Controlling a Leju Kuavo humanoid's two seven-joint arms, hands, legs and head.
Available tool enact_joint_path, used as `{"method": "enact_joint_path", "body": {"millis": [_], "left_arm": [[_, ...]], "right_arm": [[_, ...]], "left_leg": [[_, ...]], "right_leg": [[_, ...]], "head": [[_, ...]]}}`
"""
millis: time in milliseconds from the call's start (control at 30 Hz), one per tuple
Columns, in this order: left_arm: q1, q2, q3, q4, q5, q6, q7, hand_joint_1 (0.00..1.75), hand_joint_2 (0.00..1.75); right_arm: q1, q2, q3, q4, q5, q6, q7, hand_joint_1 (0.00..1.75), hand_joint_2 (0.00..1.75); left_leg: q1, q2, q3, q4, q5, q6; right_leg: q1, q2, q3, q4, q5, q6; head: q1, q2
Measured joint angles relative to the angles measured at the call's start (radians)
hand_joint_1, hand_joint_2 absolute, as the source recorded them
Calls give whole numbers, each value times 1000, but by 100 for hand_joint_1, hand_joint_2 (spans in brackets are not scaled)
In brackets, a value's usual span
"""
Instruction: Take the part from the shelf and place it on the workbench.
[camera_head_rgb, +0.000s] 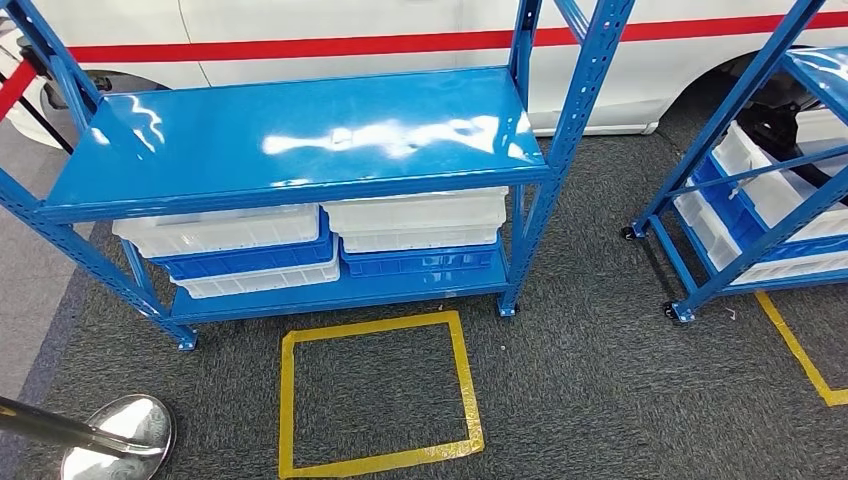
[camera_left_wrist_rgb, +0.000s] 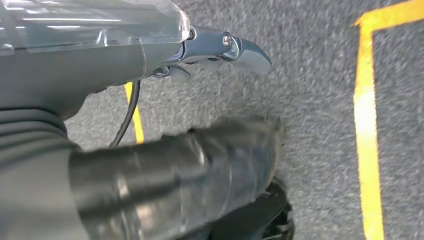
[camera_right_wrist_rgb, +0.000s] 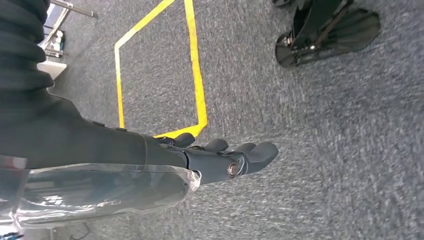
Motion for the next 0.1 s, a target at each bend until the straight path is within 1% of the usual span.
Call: {"method": "enact_joint_path", "body": {"millis": [100], "left_arm": [[11,9,-44,-2,54,-13,15,0,0]], "right_arm": [[4,-9,44,-10,-42,14,2,0,0]], "left_leg": [[-1,0,0,0,0,0]], "right_leg": [[0,0,0,0,0,0]], "head": [[0,0]]}}
